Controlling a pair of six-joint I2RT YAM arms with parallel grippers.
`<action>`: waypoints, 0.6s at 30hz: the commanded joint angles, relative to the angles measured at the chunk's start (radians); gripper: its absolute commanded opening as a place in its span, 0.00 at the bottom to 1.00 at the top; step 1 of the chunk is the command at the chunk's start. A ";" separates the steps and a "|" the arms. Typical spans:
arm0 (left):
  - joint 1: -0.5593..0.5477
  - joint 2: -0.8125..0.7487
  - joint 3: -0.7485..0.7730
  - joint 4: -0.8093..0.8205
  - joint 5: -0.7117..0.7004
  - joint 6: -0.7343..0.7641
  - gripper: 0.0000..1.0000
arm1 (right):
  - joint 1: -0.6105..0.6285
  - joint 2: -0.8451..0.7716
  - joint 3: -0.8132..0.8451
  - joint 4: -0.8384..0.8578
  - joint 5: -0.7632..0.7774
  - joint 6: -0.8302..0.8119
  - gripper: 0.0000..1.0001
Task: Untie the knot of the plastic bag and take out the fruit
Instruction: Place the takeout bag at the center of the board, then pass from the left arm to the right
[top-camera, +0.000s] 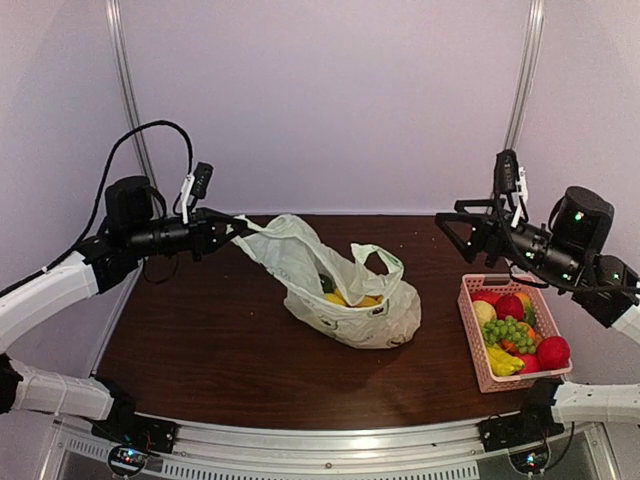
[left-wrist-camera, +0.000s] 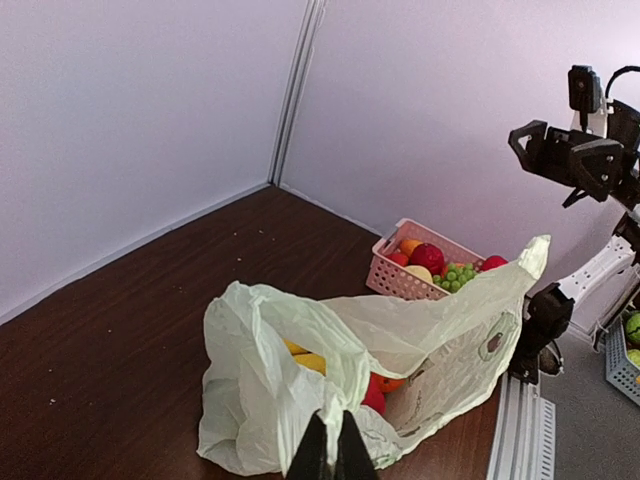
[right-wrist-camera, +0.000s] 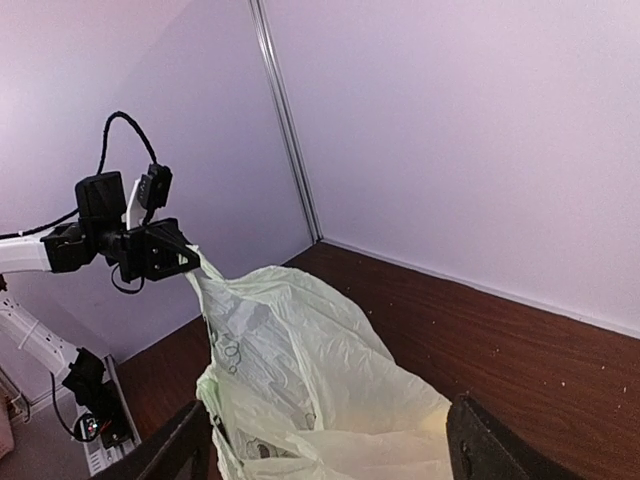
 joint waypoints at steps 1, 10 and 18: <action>0.007 -0.026 -0.015 -0.020 0.019 -0.030 0.00 | 0.009 0.152 0.118 -0.028 0.045 -0.093 0.82; 0.007 -0.047 0.005 -0.094 0.001 -0.025 0.00 | 0.121 0.544 0.482 -0.145 0.098 -0.213 0.89; 0.007 -0.019 0.030 -0.109 0.013 -0.026 0.00 | 0.162 0.832 0.698 -0.261 0.082 -0.319 0.94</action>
